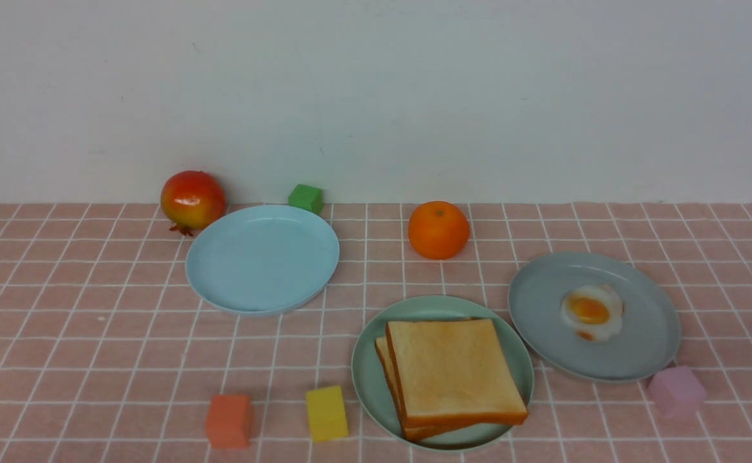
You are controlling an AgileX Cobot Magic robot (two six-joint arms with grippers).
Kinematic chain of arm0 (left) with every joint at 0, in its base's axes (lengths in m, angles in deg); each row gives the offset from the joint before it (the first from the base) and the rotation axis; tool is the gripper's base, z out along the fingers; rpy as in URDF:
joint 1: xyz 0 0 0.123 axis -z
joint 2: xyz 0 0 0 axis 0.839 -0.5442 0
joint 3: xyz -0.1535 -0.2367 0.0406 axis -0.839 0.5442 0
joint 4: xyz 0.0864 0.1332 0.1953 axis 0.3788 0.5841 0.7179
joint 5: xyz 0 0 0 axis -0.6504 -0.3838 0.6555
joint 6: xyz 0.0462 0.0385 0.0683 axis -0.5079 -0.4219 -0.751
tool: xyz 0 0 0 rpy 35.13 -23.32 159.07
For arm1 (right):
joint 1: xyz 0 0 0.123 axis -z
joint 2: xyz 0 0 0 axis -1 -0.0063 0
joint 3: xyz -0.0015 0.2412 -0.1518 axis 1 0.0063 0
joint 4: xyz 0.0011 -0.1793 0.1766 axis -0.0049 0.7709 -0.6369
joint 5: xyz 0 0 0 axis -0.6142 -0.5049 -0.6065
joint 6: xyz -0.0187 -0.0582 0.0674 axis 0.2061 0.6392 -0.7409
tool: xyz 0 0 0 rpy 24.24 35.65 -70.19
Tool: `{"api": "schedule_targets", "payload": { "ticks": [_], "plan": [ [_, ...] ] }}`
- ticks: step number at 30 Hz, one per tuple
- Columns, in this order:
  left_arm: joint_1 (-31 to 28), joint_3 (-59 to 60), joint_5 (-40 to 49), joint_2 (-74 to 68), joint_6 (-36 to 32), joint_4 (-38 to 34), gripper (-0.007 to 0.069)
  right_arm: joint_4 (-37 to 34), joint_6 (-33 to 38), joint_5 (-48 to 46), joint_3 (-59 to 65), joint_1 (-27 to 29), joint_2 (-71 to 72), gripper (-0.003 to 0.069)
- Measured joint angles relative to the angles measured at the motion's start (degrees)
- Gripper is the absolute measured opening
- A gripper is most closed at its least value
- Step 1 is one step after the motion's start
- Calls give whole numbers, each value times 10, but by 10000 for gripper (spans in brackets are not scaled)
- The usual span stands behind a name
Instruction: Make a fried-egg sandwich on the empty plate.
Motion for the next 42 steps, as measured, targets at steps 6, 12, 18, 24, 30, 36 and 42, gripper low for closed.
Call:
{"api": "schedule_targets", "payload": {
  "ticks": [6,12,18,24,30,36,42],
  "plan": [
    [0,0,5,0,0,0,13,-9,0,4,1,79,0,3],
    [0,0,5,0,0,-1,13,-30,59,142,79,311,27,3],
    [0,0,6,0,0,-2,13,-68,174,418,308,491,103,3],
    [0,0,6,0,0,-2,13,-87,189,542,498,550,207,3],
    [0,0,7,0,0,-2,13,-87,192,526,543,550,261,3],
    [0,0,10,-1,0,-2,13,-87,193,508,543,550,268,3],
    [0,0,15,-1,0,-2,13,-98,202,506,543,550,268,3]
  ]
}}
